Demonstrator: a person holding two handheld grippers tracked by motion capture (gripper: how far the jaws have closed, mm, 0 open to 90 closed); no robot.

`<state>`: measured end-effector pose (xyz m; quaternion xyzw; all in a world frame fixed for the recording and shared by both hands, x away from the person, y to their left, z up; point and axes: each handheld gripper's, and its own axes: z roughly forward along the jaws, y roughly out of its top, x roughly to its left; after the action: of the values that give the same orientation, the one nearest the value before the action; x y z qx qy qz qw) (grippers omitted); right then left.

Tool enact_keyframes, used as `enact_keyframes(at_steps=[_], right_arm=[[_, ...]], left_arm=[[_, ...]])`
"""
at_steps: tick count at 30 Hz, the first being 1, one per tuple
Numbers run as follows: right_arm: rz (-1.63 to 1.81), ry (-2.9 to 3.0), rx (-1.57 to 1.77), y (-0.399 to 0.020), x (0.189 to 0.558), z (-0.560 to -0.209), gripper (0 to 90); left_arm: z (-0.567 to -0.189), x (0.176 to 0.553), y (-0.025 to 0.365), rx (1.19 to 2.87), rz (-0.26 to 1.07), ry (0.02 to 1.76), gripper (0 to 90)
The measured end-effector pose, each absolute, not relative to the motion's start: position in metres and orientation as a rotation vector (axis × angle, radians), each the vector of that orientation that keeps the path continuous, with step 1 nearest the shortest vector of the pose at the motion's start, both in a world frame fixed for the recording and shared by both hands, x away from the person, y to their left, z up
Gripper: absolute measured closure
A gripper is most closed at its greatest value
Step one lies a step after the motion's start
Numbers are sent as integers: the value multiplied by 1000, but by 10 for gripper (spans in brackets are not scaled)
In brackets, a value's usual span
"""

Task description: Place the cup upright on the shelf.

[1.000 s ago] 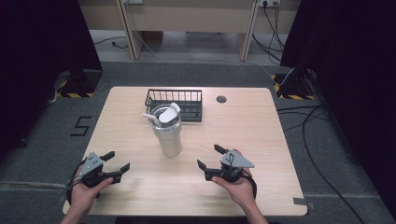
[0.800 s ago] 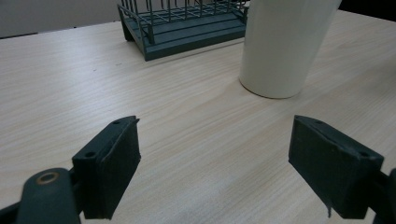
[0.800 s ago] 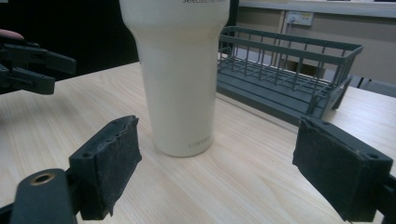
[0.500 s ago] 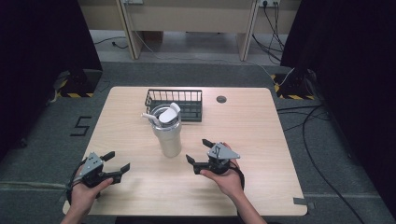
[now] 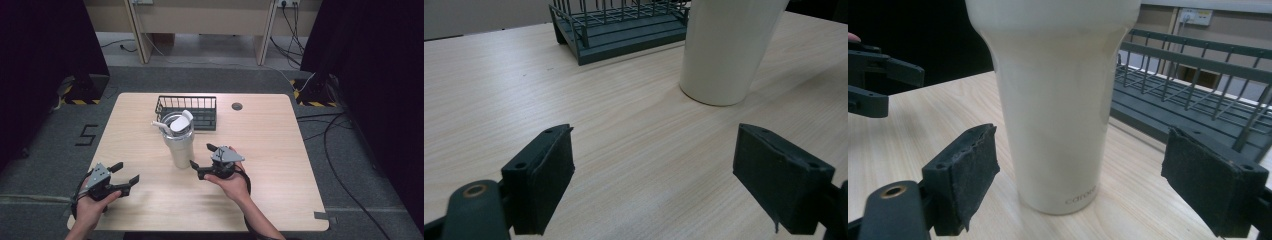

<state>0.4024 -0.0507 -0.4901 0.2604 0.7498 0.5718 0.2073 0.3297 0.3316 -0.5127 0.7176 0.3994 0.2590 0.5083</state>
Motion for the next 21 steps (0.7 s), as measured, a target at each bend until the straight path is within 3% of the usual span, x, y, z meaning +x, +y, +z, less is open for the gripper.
enact_keyframes(at_steps=[21], right_arm=[[1603, 2138, 679, -9, 427, -496, 144]], left_arm=[[-513, 330, 333, 1728, 623, 960, 159]])
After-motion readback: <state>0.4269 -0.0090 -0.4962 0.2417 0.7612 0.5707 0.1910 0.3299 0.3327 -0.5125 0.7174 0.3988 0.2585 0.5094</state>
